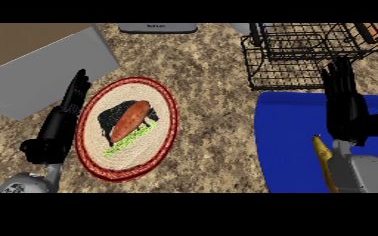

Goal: Pick the pear from the tray and place it in the tiered basket

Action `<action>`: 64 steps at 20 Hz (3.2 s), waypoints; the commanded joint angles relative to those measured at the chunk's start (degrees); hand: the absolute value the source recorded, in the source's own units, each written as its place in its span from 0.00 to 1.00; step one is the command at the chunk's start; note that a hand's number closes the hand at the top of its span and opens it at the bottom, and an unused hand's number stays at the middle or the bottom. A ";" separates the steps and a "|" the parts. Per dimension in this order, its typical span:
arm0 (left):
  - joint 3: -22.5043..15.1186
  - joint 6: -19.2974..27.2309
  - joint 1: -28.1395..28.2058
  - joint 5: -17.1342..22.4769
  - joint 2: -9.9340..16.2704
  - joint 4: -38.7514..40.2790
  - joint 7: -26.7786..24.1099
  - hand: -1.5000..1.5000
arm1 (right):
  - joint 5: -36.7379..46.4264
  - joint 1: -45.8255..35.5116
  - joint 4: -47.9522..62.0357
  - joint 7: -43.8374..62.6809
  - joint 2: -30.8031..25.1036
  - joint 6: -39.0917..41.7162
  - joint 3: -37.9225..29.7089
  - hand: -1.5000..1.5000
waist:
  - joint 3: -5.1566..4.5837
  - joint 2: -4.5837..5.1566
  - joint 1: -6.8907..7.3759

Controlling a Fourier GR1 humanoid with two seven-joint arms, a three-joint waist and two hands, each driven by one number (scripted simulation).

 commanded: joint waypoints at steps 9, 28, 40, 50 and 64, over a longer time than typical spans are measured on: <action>5.76 2.29 1.54 -2.97 4.16 5.40 5.59 0.50 | 8.96 20.46 -2.44 2.97 -13.10 -6.72 -11.10 0.00 | -0.82 0.68 -5.65; 5.38 -1.62 -3.30 -5.01 2.60 7.70 7.98 0.50 | 14.47 46.99 -47.37 40.88 -38.91 9.69 -15.52 0.00 | -0.78 0.14 -1.01; 7.47 -4.38 -4.33 -7.15 -0.85 11.49 5.35 0.50 | 20.52 25.74 -42.67 67.18 -36.62 10.89 3.10 0.00 | -0.54 0.21 -0.06; 10.19 -6.44 -3.10 -9.30 -2.54 10.58 6.49 0.50 | 27.67 19.29 -33.89 69.49 -30.99 16.83 8.70 0.00 | -0.52 0.08 -0.72; 13.65 -9.12 0.59 -12.27 -3.80 3.92 10.34 0.50 | 43.30 20.78 -41.36 74.88 -24.62 20.29 12.68 0.00 | -0.52 -0.04 -0.88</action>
